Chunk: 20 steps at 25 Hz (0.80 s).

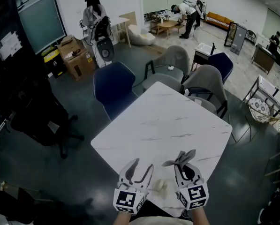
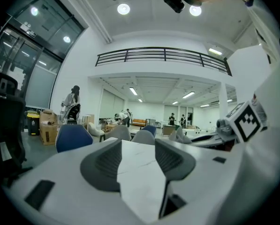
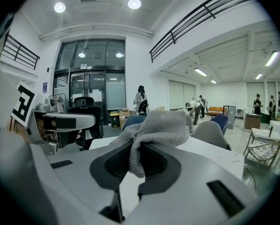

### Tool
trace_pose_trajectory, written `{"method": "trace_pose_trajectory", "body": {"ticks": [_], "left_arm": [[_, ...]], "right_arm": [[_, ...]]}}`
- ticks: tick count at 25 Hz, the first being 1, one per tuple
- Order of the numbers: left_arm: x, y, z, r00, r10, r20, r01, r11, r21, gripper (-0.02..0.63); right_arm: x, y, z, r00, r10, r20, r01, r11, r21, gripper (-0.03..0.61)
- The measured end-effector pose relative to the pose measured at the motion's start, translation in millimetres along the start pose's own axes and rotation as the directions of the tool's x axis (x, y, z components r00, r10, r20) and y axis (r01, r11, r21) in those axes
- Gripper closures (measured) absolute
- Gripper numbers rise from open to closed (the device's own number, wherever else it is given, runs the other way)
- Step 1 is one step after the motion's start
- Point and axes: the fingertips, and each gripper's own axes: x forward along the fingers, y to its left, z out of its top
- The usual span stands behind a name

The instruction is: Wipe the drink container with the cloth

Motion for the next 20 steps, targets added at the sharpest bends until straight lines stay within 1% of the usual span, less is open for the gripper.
{"method": "trace_pose_trajectory", "body": {"ticks": [4, 9, 15, 20], "left_arm": [[-1.2, 1.6, 0.8, 1.000, 0.029, 0.007, -0.029, 1.000, -0.004, 0.404], [-4.7, 2.9, 2.9, 0.998, 0.057, 0.015, -0.057, 0.998, 0.024, 0.420], [-6.8, -0.3, 0.7, 0.998, 0.061, 0.013, -0.062, 0.997, 0.045, 0.434], [-7.3, -3.5, 3.2, 0.999, 0.050, 0.008, -0.050, 0.998, 0.049, 0.434]], "right_arm": [[-1.1, -1.2, 3.6, 1.000, -0.011, 0.014, 0.011, 1.000, 0.010, 0.532], [-3.7, -0.2, 6.6, 0.999, -0.025, 0.028, 0.024, 0.999, 0.025, 0.532], [-6.2, -0.3, 5.6, 0.999, -0.025, 0.030, 0.024, 0.999, 0.048, 0.532], [-7.0, -1.7, 4.5, 0.999, -0.031, 0.027, 0.030, 0.999, 0.038, 0.532]]}}
